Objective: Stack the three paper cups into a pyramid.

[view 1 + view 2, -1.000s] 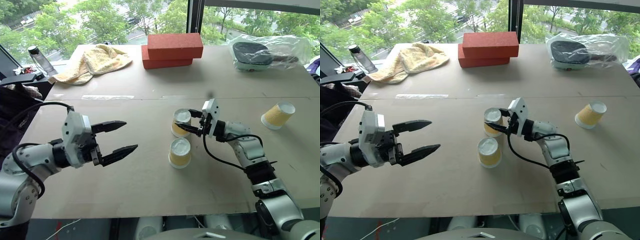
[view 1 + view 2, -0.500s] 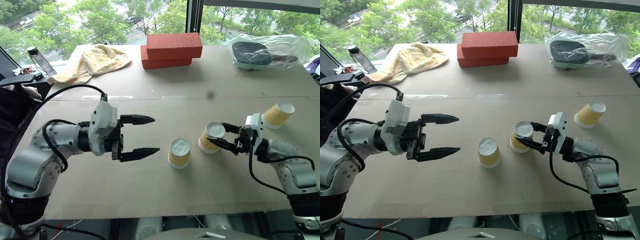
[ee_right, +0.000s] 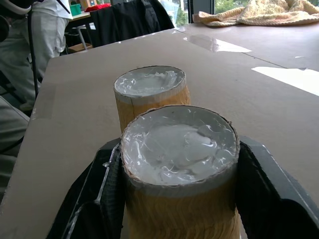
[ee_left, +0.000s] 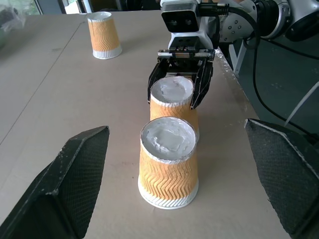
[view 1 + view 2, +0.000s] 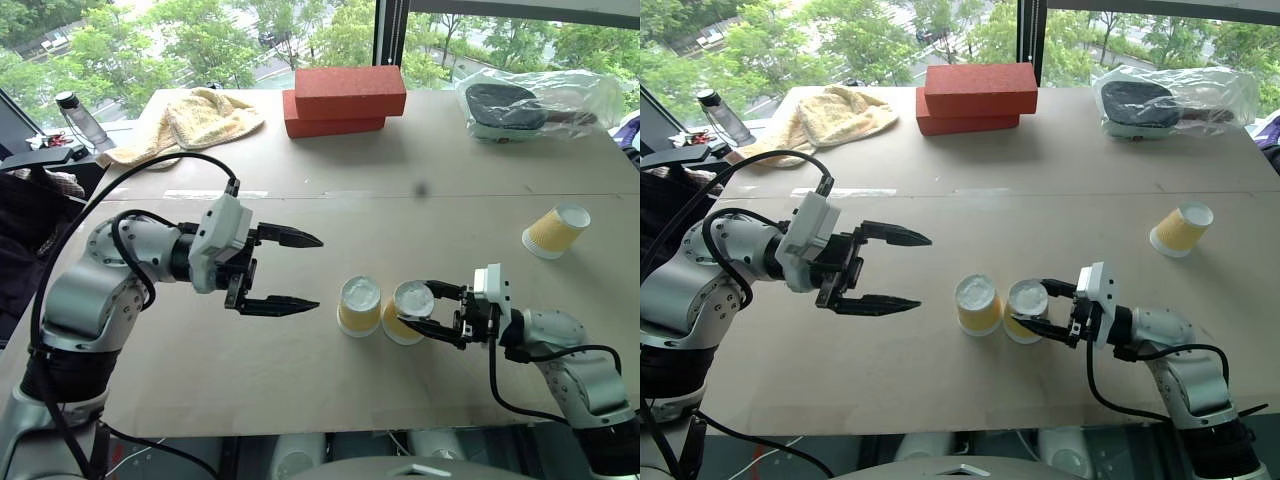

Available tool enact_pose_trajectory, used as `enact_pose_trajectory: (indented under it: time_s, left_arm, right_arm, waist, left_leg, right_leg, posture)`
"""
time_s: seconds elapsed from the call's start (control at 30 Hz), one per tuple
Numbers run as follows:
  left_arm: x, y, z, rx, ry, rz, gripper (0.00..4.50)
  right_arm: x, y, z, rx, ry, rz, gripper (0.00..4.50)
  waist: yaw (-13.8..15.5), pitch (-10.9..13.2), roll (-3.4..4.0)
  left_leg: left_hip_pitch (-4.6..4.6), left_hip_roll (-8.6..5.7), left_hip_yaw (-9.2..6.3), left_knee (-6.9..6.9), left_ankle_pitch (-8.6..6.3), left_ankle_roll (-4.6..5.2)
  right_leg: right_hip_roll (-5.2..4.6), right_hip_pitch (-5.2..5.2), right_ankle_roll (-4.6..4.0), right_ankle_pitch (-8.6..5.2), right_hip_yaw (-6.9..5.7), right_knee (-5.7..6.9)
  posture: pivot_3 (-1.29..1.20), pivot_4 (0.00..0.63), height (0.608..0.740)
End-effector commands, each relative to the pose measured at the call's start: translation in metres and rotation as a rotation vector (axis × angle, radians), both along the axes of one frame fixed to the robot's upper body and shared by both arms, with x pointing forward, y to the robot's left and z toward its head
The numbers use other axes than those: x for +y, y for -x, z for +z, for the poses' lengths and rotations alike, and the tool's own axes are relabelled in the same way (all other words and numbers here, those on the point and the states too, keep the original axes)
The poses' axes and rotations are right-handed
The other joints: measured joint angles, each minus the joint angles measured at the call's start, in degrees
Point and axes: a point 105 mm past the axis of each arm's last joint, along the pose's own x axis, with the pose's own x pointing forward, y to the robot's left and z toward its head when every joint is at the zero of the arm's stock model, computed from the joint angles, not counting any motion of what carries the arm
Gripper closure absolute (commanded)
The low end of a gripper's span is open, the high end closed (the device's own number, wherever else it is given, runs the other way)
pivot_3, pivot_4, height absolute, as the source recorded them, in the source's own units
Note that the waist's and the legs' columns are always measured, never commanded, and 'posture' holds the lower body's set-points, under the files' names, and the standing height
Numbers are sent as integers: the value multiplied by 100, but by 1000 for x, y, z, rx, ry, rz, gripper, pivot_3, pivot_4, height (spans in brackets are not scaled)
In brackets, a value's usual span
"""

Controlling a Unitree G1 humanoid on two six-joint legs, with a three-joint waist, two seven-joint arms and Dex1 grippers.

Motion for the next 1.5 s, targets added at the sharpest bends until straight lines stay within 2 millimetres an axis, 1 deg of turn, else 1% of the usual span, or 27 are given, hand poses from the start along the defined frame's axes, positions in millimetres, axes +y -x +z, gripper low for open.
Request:
enact_pose_trajectory:
  time_s: [0.03, 0.07, 0.1, 0.13, 0.23, 0.43, 0.5, 0.53, 0.57, 0.63, 0.7, 0.73, 0.77, 0.8, 0.83, 0.9, 0.97, 1.07, 1.2, 1.33, 1.5]
  left_arm:
    - [0, 0, 5, -43, -9, -14, 0]
    - [0, 0, 5, -43, -7, -15, 0]
    - [0, 0, 5, -43, -5, -16, 0]
    - [-1, 0, 5, -43, -3, -17, 0]
    - [-1, 0, 4, -41, 2, -18, 0]
    - [-2, 0, 4, -36, 13, -25, 0]
    - [-3, -2, 5, -34, 33, -21, 0]
    - [-4, -4, 7, -33, 46, -15, 0]
    - [-7, -7, 9, -40, 67, -9, 0]
    - [-17, -15, 18, -29, 124, 21, 0]
    - [-29, -26, 24, -29, 125, 68, 0]
    - [-35, -31, 26, -34, 122, 95, 0]
    - [-39, -34, 28, -37, 120, 112, 0]
    - [-46, -33, 34, -19, 142, 104, 0]
    - [-51, -31, 38, -1, 159, 94, 0]
    - [-62, -32, 46, 19, 168, 108, 0]
    - [-66, -36, 50, 20, 159, 135, 0]
    - [-69, -42, 53, 11, 148, 177, 0]
    - [-74, -46, 56, 21, 159, 213, 0]
    - [-78, -41, 57, 23, 163, 194, 0]
    - [-77, -40, 55, 11, 146, 192, 0]
  right_arm:
    - [1, 1, 7, -37, 8, 3, 1340]
    - [0, 1, 8, -35, 10, 3, 1022]
    - [-1, 1, 10, -39, 4, -1, 476]
    - [-3, 0, 14, -43, -10, -10, 25]
    - [-10, 1, 26, -46, -58, -19, 8]
    - [-24, 16, 46, -36, -86, 2, 8]
    - [-29, 18, 54, -38, -128, -25, 8]
    - [-34, 15, 59, -47, -160, -67, 8]
    - [-46, 5, 65, -77, -193, -174, 8]
    - [-84, -29, 70, -159, -209, -492, 8]
    - [-123, -54, 72, -202, -205, -747, 8]
    - [-138, -61, 76, -226, -206, -838, 8]
    - [-147, -66, 78, -244, -209, -892, 8]
    - [-160, -70, 82, -289, -203, -966, 8]
    - [-167, -73, 85, -317, -199, -1011, 8]
    - [-193, -81, 83, -351, -140, -1171, 8]
    - [-207, -84, 77, -348, -96, -1254, 8]
    - [-220, -88, 63, -316, -44, -1333, 8]
    - [-229, -94, 48, -237, -76, -1387, 8]
    - [-230, -98, 46, -211, -116, -1393, 8]
    - [-230, -104, 40, -158, -138, -1400, 8]
  waist:
    - [-1, 0, 0]
    - [0, 0, 0]
    - [0, 0, 0]
    - [1, 0, 0]
    - [2, 0, 0]
    - [33, 0, -1]
    - [41, 0, -1]
    - [49, 0, -1]
    - [56, 0, -3]
    - [60, -1, -5]
    - [70, 1, -10]
    - [76, 2, -10]
    - [96, 2, -10]
    - [107, 2, -10]
    - [114, 2, -10]
    - [116, 2, -10]
    - [116, 2, -9]
    - [110, 3, -4]
    - [83, 5, 0]
    - [35, 5, 1]
    - [14, 7, 4]
  left_leg:
    - [0, 0, 0, 0, 0, 0]
    - [0, 0, -1, 0, 0, 0]
    - [0, 0, -1, 0, 0, 0]
    - [0, 0, -1, 0, 0, 0]
    - [0, 0, 0, 0, 0, 0]
    - [-2, 2, -3, 0, -1, 1]
    - [-2, 1, -5, 0, -2, 3]
    - [-2, 2, -6, 1, -2, 4]
    - [-1, 2, -5, 1, -3, 6]
    - [-2, 0, -7, 7, -4, 7]
    - [-4, -3, -7, 26, -4, 7]
    - [-10, -5, -6, 37, -3, 6]
    - [-11, -12, -4, 40, -1, 3]
    - [-12, -14, -3, 46, 1, -1]
    - [-13, -14, -1, 46, 2, -2]
    - [-18, -11, -4, 45, 1, -2]
    - [-21, -8, -10, 42, 2, -4]
    - [-17, -5, -10, 34, 3, -5]
    - [-15, -5, -5, 34, 4, -6]
    - [-15, -5, -2, 37, 4, -6]
    - [-15, -5, -5, 36, 4, -6]
  right_leg:
    - [0, 0, 0, 0, 0, 1]
    - [1, 0, 0, 0, -1, 1]
    - [1, 0, 0, 0, -1, 1]
    - [1, 0, 0, 0, -1, 1]
    - [0, 0, 0, 0, 0, 1]
    - [-1, 1, 0, 0, -1, 0]
    - [0, 1, 0, 0, -1, 1]
    - [0, 1, 0, 0, -1, 1]
    - [0, 1, 0, 0, -1, 2]
    - [1, 4, 0, 0, -1, 4]
    - [1, 7, 2, 2, -3, 8]
    - [0, 7, 4, 3, -2, 10]
    - [-1, 8, 12, 8, 5, 8]
    - [-3, 9, 13, 8, 5, 8]
    - [-3, 8, 14, 9, 8, 8]
    - [-1, 3, 14, 8, 6, 7]
    - [2, 3, 14, 8, 11, 8]
    - [7, 2, 14, 8, 15, 8]
    - [4, 2, 14, 8, 21, 9]
    - [0, 3, 14, 8, 26, 8]
    - [1, 3, 14, 8, 23, 9]
  posture:
    - [0, 150, 730]
    - [0, 150, 730]
    - [0, 150, 730]
    - [0, 150, 730]
    - [0, 150, 730]
    - [0, 150, 730]
    - [0, 150, 730]
    - [0, 150, 730]
    - [0, 150, 730]
    - [0, 150, 730]
    - [0, 150, 730]
    - [0, 150, 730]
    - [0, 150, 730]
    - [0, 150, 730]
    - [0, 150, 730]
    - [0, 150, 730]
    - [0, 150, 730]
    - [0, 150, 730]
    - [0, 150, 730]
    - [0, 150, 730]
    - [0, 150, 730]
